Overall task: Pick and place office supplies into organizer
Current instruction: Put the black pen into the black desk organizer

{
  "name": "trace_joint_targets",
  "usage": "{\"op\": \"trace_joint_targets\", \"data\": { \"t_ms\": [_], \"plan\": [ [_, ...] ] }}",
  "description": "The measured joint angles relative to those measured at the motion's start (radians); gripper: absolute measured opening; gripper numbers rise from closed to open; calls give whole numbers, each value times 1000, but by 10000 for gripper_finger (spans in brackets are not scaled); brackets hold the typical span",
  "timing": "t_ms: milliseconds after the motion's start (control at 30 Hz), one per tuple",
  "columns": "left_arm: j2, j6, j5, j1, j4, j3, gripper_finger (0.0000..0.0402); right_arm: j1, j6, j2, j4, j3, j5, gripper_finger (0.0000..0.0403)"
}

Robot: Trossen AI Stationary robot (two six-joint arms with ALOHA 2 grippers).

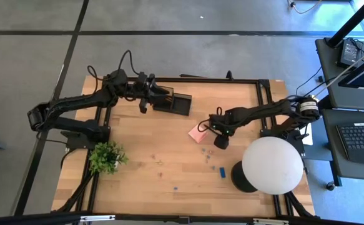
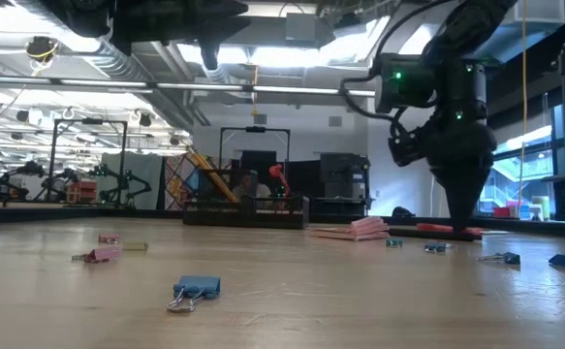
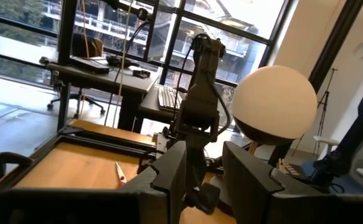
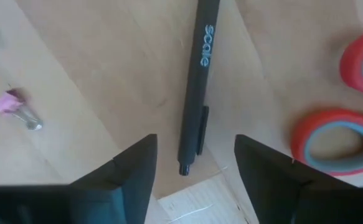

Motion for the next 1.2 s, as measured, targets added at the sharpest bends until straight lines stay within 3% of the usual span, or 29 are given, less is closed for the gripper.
{"op": "trace_joint_targets", "data": {
  "t_ms": [267,800,1200],
  "plan": [
    [0,0,0,-5,0,0,100,0,-1,70,-5,6,6,195],
    [0,2,0,-5,0,0,100,-1,-36,72,-7,3,8,98],
    [0,1,0,-5,0,0,100,0,-58,73,-5,2,16,54]
  ]
}}
